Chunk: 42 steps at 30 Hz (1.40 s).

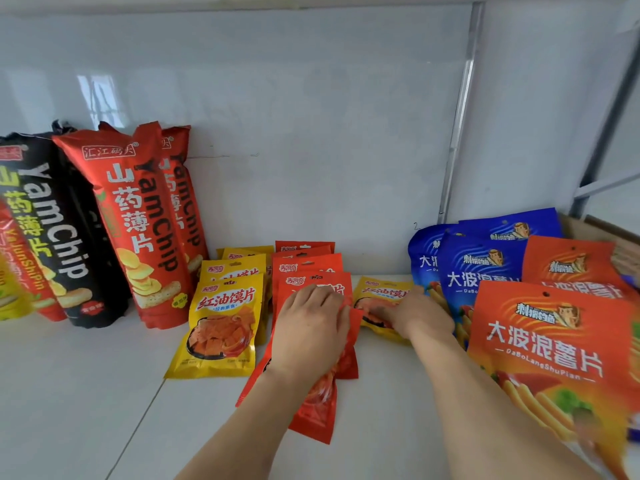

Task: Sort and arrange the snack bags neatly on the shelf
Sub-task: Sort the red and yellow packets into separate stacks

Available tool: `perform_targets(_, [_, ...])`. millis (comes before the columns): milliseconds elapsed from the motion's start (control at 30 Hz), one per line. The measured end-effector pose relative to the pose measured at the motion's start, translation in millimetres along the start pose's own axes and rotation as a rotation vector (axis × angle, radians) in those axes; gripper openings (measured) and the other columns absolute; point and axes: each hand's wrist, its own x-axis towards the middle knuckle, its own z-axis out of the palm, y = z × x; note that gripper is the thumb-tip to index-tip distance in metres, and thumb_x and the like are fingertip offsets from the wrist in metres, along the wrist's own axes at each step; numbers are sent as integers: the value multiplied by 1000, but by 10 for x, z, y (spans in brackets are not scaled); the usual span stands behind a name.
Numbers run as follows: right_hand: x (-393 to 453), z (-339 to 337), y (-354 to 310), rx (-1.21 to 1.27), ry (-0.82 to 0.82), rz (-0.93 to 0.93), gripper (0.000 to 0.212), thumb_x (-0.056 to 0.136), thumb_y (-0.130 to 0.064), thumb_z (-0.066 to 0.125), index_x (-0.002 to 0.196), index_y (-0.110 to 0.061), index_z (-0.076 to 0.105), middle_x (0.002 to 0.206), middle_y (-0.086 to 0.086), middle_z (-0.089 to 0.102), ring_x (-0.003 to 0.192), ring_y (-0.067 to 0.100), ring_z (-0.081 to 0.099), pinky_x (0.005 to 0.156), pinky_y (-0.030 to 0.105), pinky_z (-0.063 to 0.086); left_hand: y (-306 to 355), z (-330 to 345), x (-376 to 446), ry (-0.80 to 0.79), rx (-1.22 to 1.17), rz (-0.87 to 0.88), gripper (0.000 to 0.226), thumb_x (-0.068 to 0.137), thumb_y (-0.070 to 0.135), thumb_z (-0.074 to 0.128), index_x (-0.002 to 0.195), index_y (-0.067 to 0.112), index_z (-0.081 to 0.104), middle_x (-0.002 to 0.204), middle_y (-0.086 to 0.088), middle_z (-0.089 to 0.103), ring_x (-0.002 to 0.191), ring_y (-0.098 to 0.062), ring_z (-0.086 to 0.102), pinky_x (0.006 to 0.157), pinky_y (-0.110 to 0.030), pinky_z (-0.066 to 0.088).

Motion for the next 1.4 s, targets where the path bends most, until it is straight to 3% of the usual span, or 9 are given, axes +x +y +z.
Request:
perform_targets(133, [-18, 0, 49, 126, 41, -20, 79, 85, -47, 69, 144, -13, 31, 125, 12, 62, 110, 33, 62, 71, 34, 46, 49, -57, -6, 16, 16, -58, 26, 92, 30, 54, 88, 16, 75, 93, 1, 74, 88, -22, 68, 75, -34, 55])
perform_targets(233, [-4, -17, 94, 321, 72, -74, 76, 84, -30, 75, 142, -6, 32, 123, 16, 62, 108, 36, 62, 76, 35, 48, 72, -77, -16, 12, 47, -69, 15, 88, 25, 63, 87, 15, 75, 92, 1, 74, 85, -22, 68, 73, -34, 55])
perform_targets(333, [-10, -74, 155, 543, 83, -145, 75, 77, -29, 81, 136, -4, 40, 126, 14, 61, 112, 35, 60, 82, 34, 45, 84, -83, -24, 2, 84, -56, 13, 87, 23, 65, 86, 14, 75, 89, 1, 73, 82, -22, 67, 71, -34, 54])
perform_targets(500, [-49, -158, 234, 776, 151, -238, 48, 80, -31, 79, 117, -13, 55, 113, 5, 66, 106, 30, 62, 90, 44, 52, 55, -94, -26, -8, 134, -34, 16, 90, 24, 62, 84, 15, 74, 85, 1, 71, 79, -23, 66, 70, -36, 53])
perform_targets(700, [-255, -354, 231, 858, 296, -305, 31, 91, -39, 67, 108, -14, 59, 103, 1, 62, 103, 29, 61, 88, 41, 49, -60, -313, -91, -6, 158, -106, 25, 93, 25, 55, 84, 14, 74, 84, 1, 71, 79, -23, 66, 68, -36, 53])
perform_targets(833, [-608, -430, 77, 832, 234, -385, 31, 95, -38, 61, 113, -13, 62, 103, -2, 62, 100, 21, 59, 84, 33, 45, -313, -573, -268, 28, 239, -126, 25, 94, 24, 55, 79, 13, 72, 80, 0, 70, 75, -24, 65, 61, -35, 51])
perform_targets(933, [-942, -288, -107, 776, 134, -445, 20, 94, -37, 63, 105, -20, 63, 102, -1, 66, 101, 23, 62, 83, 32, 46, -560, -818, -437, 42, 280, -88, 26, 96, 24, 55, 78, 13, 70, 80, 0, 68, 76, -26, 65, 63, -38, 52])
perform_targets(1200, [-1769, 464, -741, 649, 23, -491, 41, 90, -37, 68, 126, -23, 55, 121, -4, 68, 112, 23, 63, 92, 34, 50, -1176, -1349, -868, 106, 284, -69, 22, 94, 23, 59, 84, 10, 74, 86, -4, 71, 78, -29, 66, 67, -38, 51])
perform_targets(1400, [-2122, 841, -1275, 558, 29, -384, 59, 94, -29, 64, 144, -16, 37, 128, 4, 64, 118, 31, 60, 96, 38, 47, -1534, -1521, -1048, 50, 209, -53, 23, 93, 26, 56, 82, 13, 72, 83, -1, 69, 77, -26, 66, 65, -37, 52])
